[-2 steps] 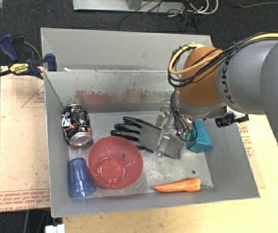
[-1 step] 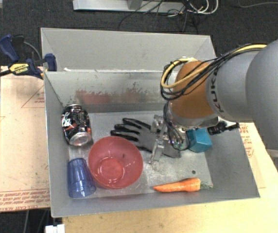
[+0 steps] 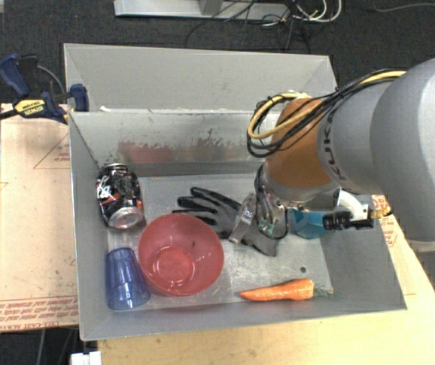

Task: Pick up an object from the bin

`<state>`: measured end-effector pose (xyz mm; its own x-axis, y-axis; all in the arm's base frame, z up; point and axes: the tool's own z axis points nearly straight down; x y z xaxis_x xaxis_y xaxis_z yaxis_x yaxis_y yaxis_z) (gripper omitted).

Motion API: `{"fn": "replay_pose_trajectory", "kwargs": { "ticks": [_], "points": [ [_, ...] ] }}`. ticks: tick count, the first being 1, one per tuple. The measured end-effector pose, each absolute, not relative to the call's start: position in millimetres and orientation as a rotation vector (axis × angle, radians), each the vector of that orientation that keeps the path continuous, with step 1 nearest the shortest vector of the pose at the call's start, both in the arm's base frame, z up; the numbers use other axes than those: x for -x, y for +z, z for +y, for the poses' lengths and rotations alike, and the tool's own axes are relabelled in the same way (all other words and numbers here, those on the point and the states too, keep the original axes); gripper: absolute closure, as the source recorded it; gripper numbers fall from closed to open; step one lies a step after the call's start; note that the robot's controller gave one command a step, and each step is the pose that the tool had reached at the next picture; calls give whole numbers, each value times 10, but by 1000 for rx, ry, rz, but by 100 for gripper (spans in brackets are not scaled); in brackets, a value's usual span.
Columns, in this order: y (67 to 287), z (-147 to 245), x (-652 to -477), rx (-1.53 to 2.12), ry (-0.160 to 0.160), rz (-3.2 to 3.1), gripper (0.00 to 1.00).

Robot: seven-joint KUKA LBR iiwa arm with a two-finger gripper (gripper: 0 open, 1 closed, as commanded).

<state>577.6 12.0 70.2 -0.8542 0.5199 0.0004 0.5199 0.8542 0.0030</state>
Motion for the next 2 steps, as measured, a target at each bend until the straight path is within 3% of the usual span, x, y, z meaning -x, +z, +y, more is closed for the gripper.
{"fn": "replay_pose_trajectory", "kwargs": {
  "ticks": [2],
  "points": [
    [760,120,-5761,-849,3,3028,100]
  ]
}}
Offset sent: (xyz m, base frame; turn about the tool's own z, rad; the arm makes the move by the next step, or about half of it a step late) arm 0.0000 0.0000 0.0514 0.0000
